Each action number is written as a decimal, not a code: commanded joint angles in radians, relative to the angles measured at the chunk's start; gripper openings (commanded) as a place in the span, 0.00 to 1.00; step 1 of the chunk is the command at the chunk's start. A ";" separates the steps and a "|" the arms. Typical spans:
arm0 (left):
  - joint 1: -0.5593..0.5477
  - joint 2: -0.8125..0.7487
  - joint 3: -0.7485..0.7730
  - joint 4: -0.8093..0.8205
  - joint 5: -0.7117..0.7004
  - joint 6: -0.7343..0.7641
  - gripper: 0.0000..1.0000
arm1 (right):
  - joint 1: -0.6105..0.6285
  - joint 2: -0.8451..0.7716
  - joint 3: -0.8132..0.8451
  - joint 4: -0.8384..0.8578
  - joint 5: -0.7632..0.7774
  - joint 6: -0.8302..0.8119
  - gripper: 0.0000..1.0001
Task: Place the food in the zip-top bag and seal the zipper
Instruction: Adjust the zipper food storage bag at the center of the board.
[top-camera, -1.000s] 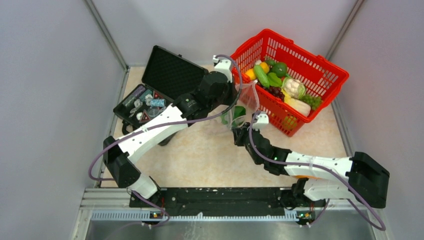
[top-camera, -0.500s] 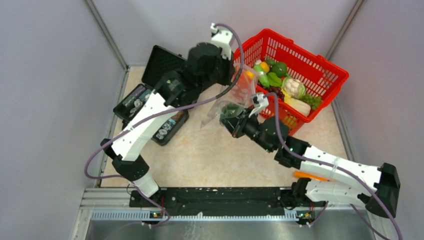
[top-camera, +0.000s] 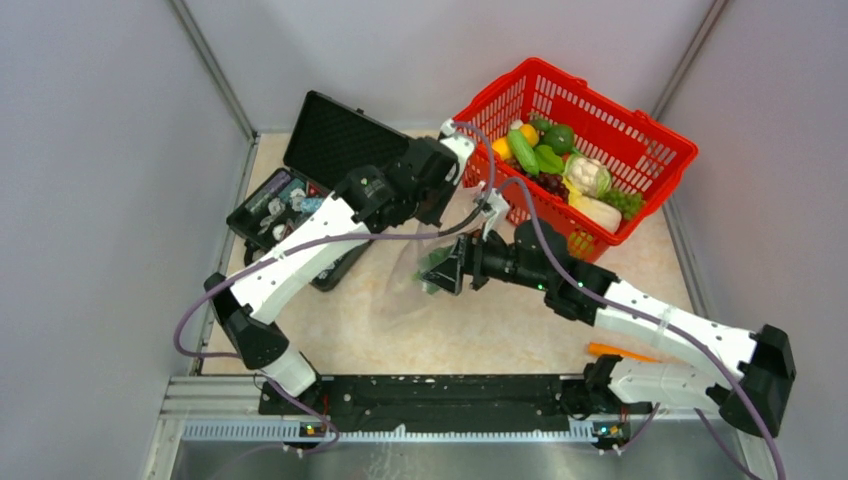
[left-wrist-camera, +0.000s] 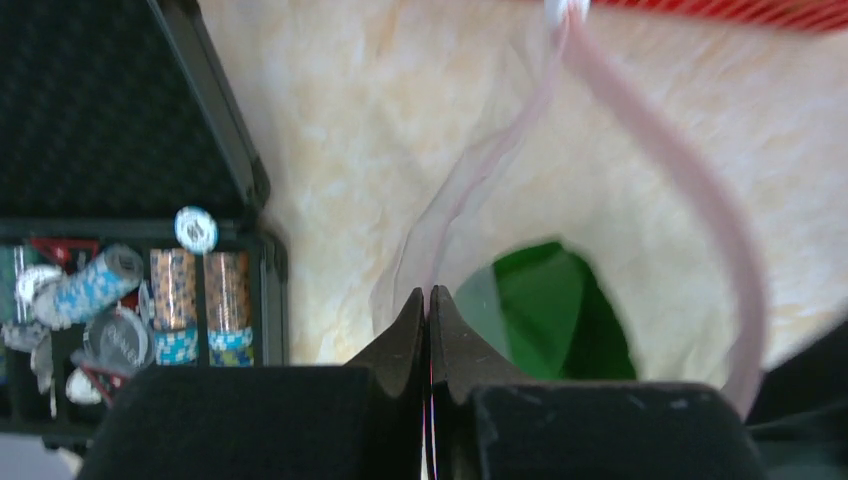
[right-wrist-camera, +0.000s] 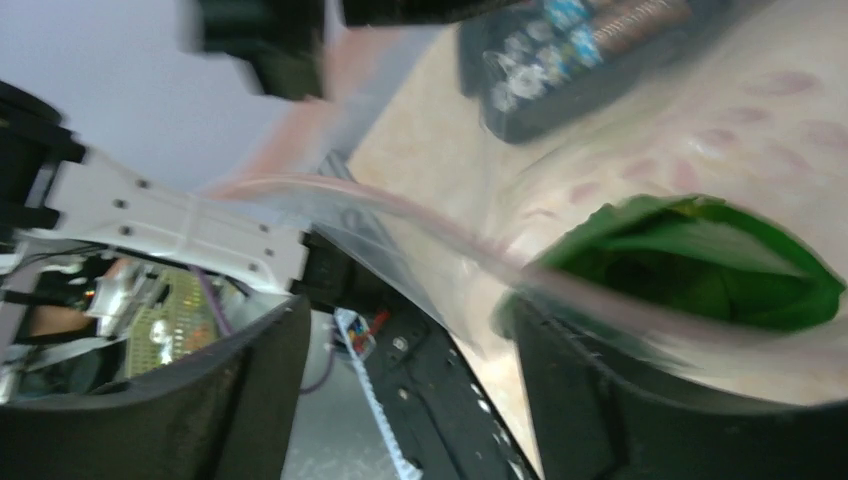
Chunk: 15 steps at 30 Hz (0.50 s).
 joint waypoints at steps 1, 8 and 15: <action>-0.002 -0.182 -0.192 0.207 -0.131 0.008 0.00 | -0.005 -0.168 0.005 -0.148 0.169 -0.146 0.80; -0.002 -0.290 -0.364 0.371 -0.024 0.004 0.00 | -0.005 -0.383 0.033 -0.316 0.582 -0.224 0.69; -0.005 -0.154 -0.259 0.251 0.207 0.035 0.00 | -0.143 -0.269 0.255 -0.481 0.832 -0.297 0.57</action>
